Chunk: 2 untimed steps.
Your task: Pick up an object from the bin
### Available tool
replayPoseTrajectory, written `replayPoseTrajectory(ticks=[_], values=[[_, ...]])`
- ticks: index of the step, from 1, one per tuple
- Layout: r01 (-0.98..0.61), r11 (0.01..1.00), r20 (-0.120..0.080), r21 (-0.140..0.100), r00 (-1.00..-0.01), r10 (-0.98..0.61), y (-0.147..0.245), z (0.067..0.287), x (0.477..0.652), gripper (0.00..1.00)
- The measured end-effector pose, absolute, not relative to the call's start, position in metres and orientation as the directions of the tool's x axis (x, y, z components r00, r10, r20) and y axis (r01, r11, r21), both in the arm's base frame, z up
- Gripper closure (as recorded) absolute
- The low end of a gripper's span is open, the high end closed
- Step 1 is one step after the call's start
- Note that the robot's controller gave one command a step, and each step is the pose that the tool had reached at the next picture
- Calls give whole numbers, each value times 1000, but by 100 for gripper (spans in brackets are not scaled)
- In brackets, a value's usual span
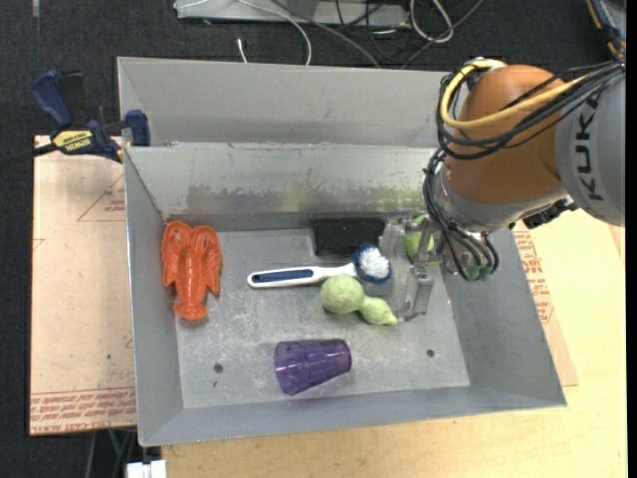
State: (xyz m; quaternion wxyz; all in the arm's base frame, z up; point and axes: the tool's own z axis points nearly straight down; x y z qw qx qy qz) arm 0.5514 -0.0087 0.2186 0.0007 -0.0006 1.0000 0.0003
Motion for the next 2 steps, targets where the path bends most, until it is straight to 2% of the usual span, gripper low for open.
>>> replayPoseTrajectory(ticks=[1,2], values=[[-1,1000,-2,1,-1000,-1,-9,219,552,0],[30,1000,1,3,-1000,30,16,167,580,0]])
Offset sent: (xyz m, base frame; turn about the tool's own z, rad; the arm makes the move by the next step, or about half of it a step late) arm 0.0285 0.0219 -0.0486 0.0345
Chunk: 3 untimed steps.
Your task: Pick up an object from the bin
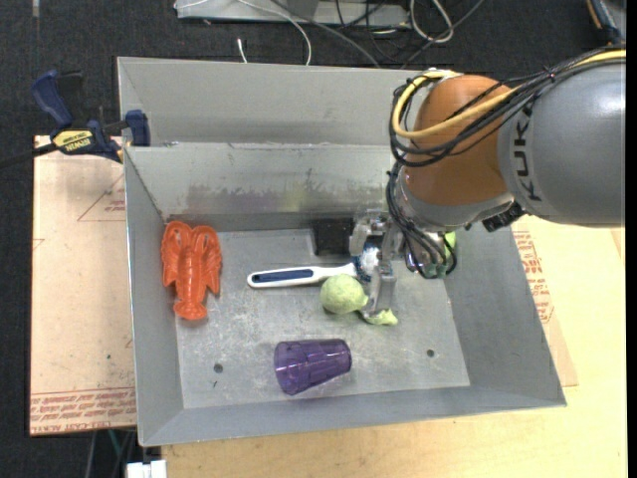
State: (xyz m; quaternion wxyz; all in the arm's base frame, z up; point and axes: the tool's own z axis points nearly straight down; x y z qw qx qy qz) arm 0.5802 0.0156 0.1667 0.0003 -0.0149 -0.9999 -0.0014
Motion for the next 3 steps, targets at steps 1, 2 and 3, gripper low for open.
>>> replayPoseTrajectory(ticks=[1,2,3], values=[[-63,998,-9,0,-998,-63,16,130,580,0],[-47,999,-8,3,-999,-47,29,96,590,100],[-46,999,-8,3,-999,-46,28,96,590,100]])
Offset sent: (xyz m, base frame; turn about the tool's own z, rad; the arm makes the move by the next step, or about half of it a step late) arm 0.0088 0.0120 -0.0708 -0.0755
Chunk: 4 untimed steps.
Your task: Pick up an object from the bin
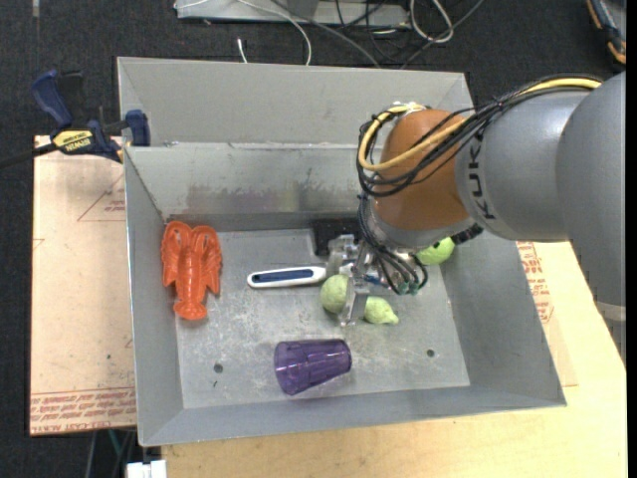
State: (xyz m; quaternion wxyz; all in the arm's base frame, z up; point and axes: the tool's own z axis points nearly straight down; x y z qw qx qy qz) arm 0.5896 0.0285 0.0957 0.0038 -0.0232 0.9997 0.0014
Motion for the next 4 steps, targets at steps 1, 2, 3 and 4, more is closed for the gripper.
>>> replayPoseTrajectory(ticks=[1,2,3,4], values=[[-46,999,-8,3,-999,-46,28,96,590,100],[-46,999,-8,3,-999,-46,28,96,590,100],[-46,999,-8,3,-999,-46,28,96,590,100],[-46,999,-8,3,-999,-46,28,96,590,100]])
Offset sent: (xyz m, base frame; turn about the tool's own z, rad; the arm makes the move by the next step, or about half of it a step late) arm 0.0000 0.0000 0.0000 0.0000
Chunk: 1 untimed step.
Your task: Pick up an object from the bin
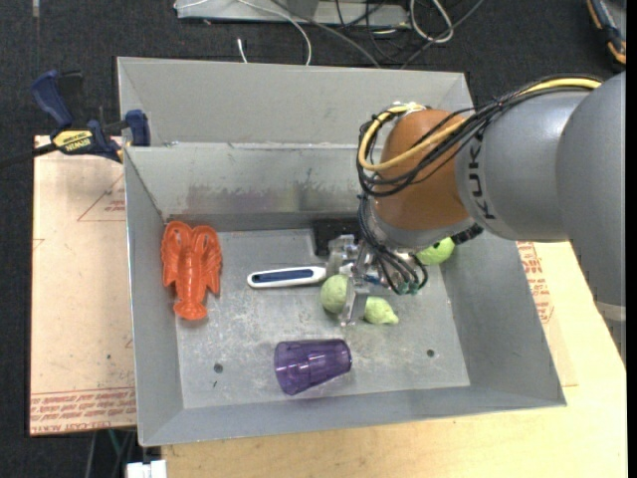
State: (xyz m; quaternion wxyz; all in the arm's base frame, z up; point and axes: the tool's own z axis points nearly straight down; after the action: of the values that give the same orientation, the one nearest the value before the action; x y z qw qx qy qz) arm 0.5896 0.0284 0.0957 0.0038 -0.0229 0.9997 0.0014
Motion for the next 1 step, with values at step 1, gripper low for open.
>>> replayPoseTrajectory(ticks=[1], values=[[-46,999,-8,3,-999,-46,28,96,590,100]])
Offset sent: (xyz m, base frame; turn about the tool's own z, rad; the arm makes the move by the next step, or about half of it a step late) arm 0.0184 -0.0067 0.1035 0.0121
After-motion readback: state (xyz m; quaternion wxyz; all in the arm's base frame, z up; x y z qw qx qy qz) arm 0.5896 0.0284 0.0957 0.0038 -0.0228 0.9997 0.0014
